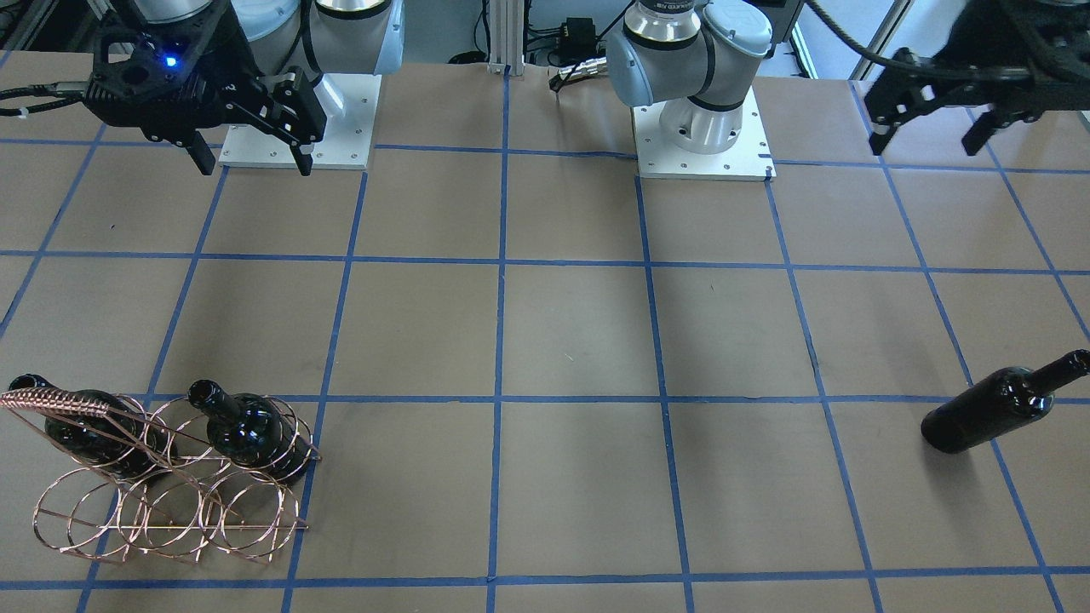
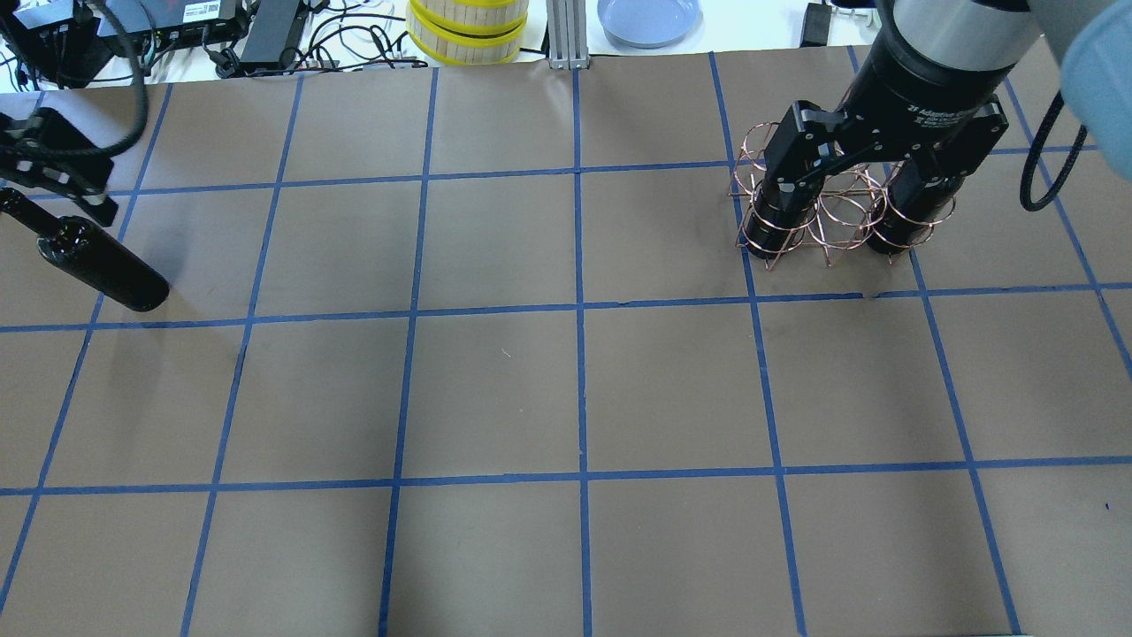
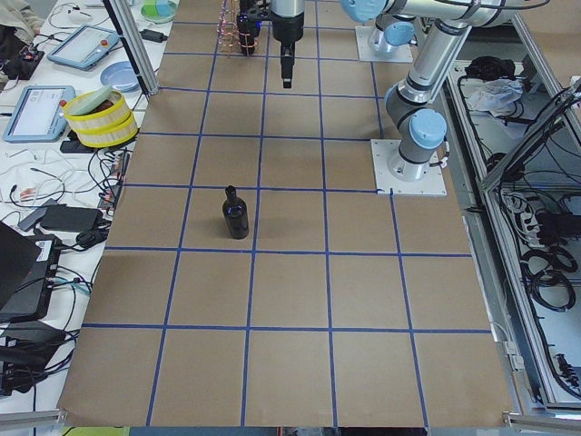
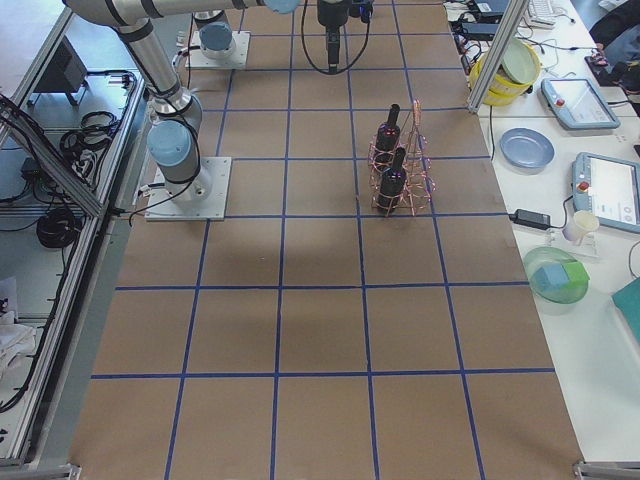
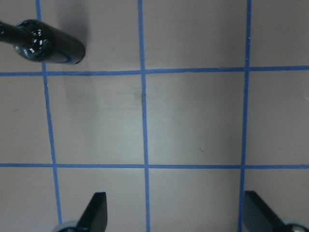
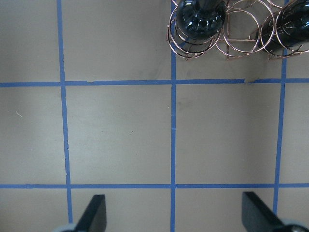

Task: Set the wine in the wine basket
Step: 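Raise the left gripper away from the black wine bottle and reposition above it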

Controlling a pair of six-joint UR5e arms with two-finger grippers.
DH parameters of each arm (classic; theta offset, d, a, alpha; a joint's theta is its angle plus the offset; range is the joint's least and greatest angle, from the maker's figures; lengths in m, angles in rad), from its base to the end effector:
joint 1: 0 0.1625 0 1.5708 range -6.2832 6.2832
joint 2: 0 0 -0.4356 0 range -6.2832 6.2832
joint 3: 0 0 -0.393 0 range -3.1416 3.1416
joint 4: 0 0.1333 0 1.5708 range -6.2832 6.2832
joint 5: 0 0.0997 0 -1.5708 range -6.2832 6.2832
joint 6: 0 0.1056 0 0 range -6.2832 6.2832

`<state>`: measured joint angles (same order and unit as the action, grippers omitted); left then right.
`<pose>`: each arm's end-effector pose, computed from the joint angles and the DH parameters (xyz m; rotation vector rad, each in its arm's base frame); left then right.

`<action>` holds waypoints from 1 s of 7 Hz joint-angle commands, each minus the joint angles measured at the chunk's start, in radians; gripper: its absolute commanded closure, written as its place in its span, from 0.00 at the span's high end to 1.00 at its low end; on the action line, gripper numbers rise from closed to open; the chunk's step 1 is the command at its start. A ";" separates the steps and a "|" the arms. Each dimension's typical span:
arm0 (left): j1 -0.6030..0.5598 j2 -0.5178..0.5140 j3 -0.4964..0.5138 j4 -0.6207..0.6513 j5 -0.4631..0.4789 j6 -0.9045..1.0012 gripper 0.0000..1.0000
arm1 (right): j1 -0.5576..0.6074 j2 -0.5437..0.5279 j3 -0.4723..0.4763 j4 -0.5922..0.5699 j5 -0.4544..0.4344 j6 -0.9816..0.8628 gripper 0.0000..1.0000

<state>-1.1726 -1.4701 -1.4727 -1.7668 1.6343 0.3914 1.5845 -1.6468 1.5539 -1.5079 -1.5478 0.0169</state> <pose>0.0545 -0.4560 0.5684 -0.0106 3.0817 0.0337 0.1420 -0.4591 0.5308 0.0045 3.1178 -0.0462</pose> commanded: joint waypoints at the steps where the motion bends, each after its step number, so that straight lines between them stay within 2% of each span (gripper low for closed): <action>1: 0.245 -0.068 0.002 0.061 -0.014 0.174 1.00 | 0.000 -0.001 0.000 0.000 0.000 0.000 1.00; 2: 0.272 -0.109 0.002 0.116 -0.020 0.194 1.00 | 0.000 -0.001 0.000 0.000 0.000 0.000 1.00; 3: 0.275 -0.154 0.002 0.194 -0.083 0.195 1.00 | 0.000 -0.001 0.000 0.000 0.000 0.000 1.00; 6: 0.277 -0.289 0.006 0.383 -0.094 0.260 0.99 | 0.000 -0.001 0.000 0.000 0.000 0.000 1.00; 7: 0.284 -0.312 0.012 0.409 -0.094 0.295 0.99 | 0.000 -0.001 0.000 0.000 0.000 0.000 1.00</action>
<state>-0.8945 -1.7456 -1.4658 -1.4034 1.5411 0.6537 1.5846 -1.6474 1.5539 -1.5079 -1.5478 0.0169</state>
